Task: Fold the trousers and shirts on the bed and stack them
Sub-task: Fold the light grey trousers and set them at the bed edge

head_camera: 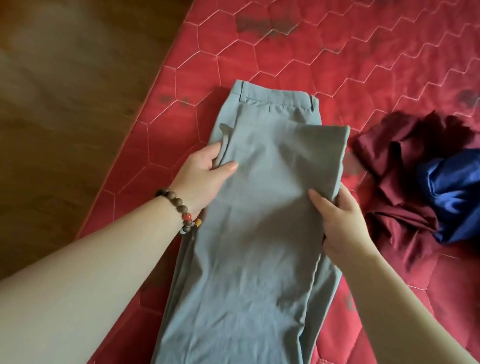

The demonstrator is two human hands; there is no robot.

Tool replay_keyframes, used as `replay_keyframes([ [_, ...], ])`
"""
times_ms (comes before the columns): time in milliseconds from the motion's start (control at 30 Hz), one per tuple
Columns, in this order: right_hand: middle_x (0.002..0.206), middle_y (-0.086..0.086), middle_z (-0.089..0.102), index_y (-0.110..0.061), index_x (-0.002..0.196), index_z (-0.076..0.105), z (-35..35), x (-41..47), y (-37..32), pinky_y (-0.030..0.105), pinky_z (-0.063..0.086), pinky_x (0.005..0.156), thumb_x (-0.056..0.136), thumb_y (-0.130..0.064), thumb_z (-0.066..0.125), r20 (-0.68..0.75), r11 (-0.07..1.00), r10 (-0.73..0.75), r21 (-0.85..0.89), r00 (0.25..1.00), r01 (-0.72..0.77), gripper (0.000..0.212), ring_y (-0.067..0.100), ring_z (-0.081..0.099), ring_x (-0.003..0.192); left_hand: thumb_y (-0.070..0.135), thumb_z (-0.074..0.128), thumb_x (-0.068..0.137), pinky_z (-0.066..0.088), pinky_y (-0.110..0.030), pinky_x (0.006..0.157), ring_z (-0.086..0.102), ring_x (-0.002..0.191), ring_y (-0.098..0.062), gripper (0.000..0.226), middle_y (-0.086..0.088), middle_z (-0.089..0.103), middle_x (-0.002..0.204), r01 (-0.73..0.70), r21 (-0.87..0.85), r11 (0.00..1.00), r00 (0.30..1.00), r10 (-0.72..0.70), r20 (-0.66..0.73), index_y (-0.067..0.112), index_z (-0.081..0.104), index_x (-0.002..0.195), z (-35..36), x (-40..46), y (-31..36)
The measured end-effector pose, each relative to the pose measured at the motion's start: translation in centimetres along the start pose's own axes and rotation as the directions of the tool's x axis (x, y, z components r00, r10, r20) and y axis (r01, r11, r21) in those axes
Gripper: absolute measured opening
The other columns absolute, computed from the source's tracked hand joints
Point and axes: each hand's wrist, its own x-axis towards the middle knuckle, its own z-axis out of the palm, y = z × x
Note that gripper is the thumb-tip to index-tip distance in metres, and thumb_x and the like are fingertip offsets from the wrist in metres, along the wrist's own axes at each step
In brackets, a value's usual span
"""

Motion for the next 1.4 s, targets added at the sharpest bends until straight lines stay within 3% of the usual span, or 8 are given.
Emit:
replay_keyframes([
  [300, 0.089, 0.018, 0.061, -0.011, 0.083, 0.055, 0.8, 4.0, 2.1, 0.049, 0.053, 0.081, 0.095, -0.027, 0.052, -0.223, 0.909, 0.182, -0.332, 0.958, -0.251, 0.02, 0.029, 0.06, 0.079, 0.013, 0.066, 0.087, 0.049, -0.011, 0.061, 0.063, 0.072, 0.006, 0.058, 0.011, 0.066, 0.089, 0.187, 0.164, 0.969, 0.978, -0.167, -0.128, 0.023, 0.044, 0.14, 0.1, 2.6, -1.7],
  [467, 0.07, 0.005, 0.056, -0.011, 0.078, 0.055, 0.1, 4.0, 2.1, 0.028, 0.042, 0.057, 0.096, -0.028, 0.052, -0.192, 0.846, -0.008, -0.525, 0.981, -0.096, 0.025, 0.019, 0.051, 0.061, 0.012, 0.057, 0.092, 0.051, -0.032, 0.087, 0.062, 0.099, -0.018, 0.051, -0.004, 0.062, 0.109, 0.181, 0.212, 0.96, 0.973, -0.145, -0.177, 0.022, 0.046, 0.14, 0.2, 3.2, -1.7],
  [733, 0.075, 0.002, 0.072, -0.017, 0.091, 0.066, -1.3, -0.6, 1.8, 0.027, 0.052, 0.055, 0.093, -0.051, 0.052, -0.083, 0.888, 0.419, -0.173, 0.904, -0.427, 0.037, 0.017, 0.068, 0.06, 0.03, 0.056, 0.095, 0.051, -0.027, 0.064, 0.063, 0.067, -0.022, 0.015, -0.006, 0.066, 0.074, 0.594, -0.149, 0.791, 0.8, -0.6, -0.001, 0.016, 0.061, 0.097, -1.7, -2.7, -2.5],
  [867, 0.072, 0.004, 0.06, -0.017, 0.091, 0.06, -3.0, -6.7, 3.1, 0.028, 0.05, 0.058, 0.092, -0.051, 0.053, 0.008, 0.794, 0.592, -0.176, 0.806, -0.582, 0.035, 0.019, 0.056, 0.059, 0.046, 0.049, 0.094, 0.05, -0.036, 0.082, 0.064, 0.105, -0.03, 0.053, -0.016, 0.064, 0.119, 0.774, -0.06, 0.63, 0.63, -0.759, 0.166, 0.008, 0.05, 0.132, -3.1, -8.3, -3.7],
  [1000, 0.076, 0.006, 0.058, -0.012, 0.089, 0.063, -3.8, -13.6, 5.2, 0.026, 0.051, 0.054, 0.094, -0.028, 0.059, 0.017, 0.719, 0.619, -0.417, 0.786, -0.557, 0.017, 0.014, 0.056, 0.058, 0.031, 0.064, 0.09, 0.057, -0.035, 0.067, 0.072, 0.081, -0.025, 0.04, -0.013, 0.074, 0.092, 0.759, 0.096, 0.644, 0.634, -0.764, 0.115, 0.0, 0.063, 0.116, -2.5, -14.2, -5.0],
  [1100, 0.078, 0.009, 0.059, 0.0, 0.09, 0.064, -4.0, -16.6, 7.0, 0.04, 0.052, 0.066, 0.09, -0.015, 0.064, -0.086, 0.709, 0.478, -0.549, 0.874, -0.442, 0.015, 0.02, 0.055, 0.068, 0.03, 0.063, 0.092, 0.054, -0.053, 0.086, 0.067, 0.097, -0.038, 0.037, -0.025, 0.069, 0.106, 0.748, 0.205, 0.632, 0.641, -0.767, 0.024, -0.004, 0.065, 0.107, -2.1, -17.7, -6.3],
  [1267, 0.076, 0.002, 0.055, -0.009, 0.081, 0.055, -2.4, -19.8, 9.0, 0.032, 0.032, 0.061, 0.087, -0.023, 0.065, -0.322, 0.585, 0.216, -0.713, 0.922, -0.386, 0.018, 0.027, 0.053, 0.078, 0.047, 0.06, 0.089, 0.041, -0.03, 0.064, 0.065, 0.086, -0.035, 0.049, -0.015, 0.065, 0.075, 0.588, 0.636, 0.5, 0.768, -0.593, -0.243, 0.004, 0.058, 0.066, -0.9, -20.6, -6.7],
  [1400, 0.116, 0.018, 0.058, -0.004, 0.112, 0.06, 0.4, -20.2, 9.7, 0.044, 0.047, 0.089, 0.077, -0.01, 0.068, -0.147, 0.364, -0.363, -0.932, 0.92, -0.005, 0.037, 0.038, 0.054, 0.109, 0.028, 0.068, 0.075, 0.045, -0.041, 0.076, 0.057, 0.099, -0.036, 0.034, -0.014, 0.059, 0.108, 0.168, 0.917, 0.363, 0.97, 0.104, -0.219, 0.013, 0.057, 0.104, 1.9, -21.8, -6.2],
])
